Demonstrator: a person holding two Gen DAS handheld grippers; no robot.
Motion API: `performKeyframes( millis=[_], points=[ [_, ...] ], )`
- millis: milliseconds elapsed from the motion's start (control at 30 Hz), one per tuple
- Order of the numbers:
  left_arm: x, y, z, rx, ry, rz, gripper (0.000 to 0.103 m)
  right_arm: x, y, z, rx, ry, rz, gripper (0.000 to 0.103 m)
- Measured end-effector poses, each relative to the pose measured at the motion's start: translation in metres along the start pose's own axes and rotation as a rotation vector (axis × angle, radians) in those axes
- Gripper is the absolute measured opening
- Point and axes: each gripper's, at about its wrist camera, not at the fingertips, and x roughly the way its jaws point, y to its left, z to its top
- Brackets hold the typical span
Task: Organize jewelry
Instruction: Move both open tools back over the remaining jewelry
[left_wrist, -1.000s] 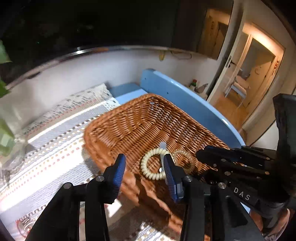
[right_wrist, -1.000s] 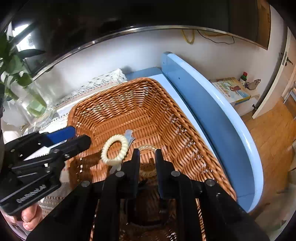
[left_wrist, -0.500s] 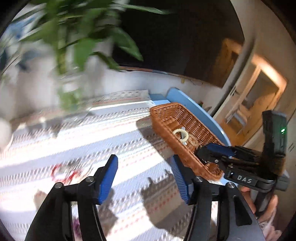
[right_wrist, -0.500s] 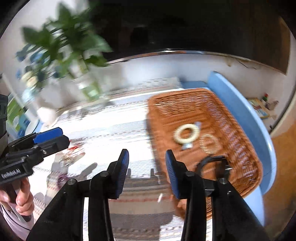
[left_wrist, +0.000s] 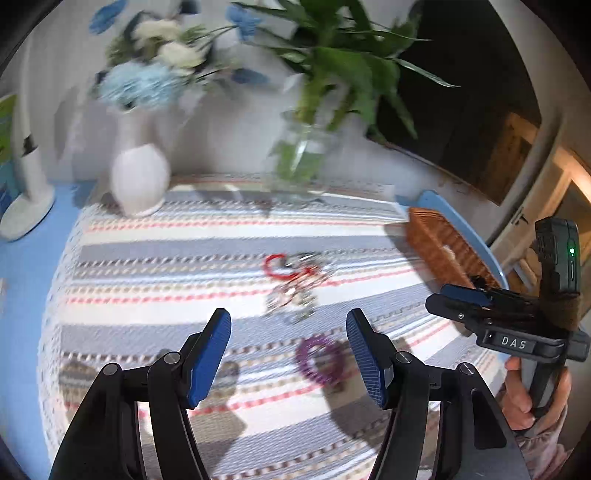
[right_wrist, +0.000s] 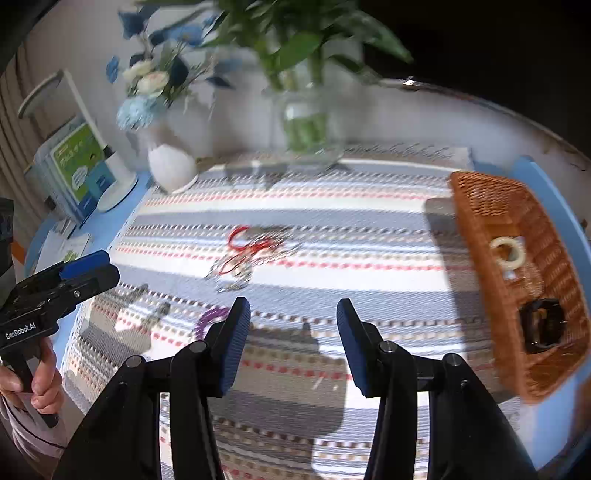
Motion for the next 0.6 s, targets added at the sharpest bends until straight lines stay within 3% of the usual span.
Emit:
performKeyframes(
  millis=[200,333,467,600],
  points=[
    [0.013,0.021,-0.022,-0.026,0.040,-0.045,0.066,0.029,0.017,-0.006,-0.016,0.052,0.025,0.051],
    [0.032,0.015,-0.029,0.004,0.085,-0.022,0.066,0.043,0.020,-0.011,-0.010,0.076,0.030,0.051],
    [0.040,0.009,-0.033,0.031,0.100,-0.045,0.066,0.054,0.020,-0.017,0.002,0.096,0.040,0.051],
    [0.048,0.007,-0.039,0.056,0.115,-0.045,0.058,0.062,0.024,-0.026,-0.015,0.121,0.052,0.051]
  ],
)
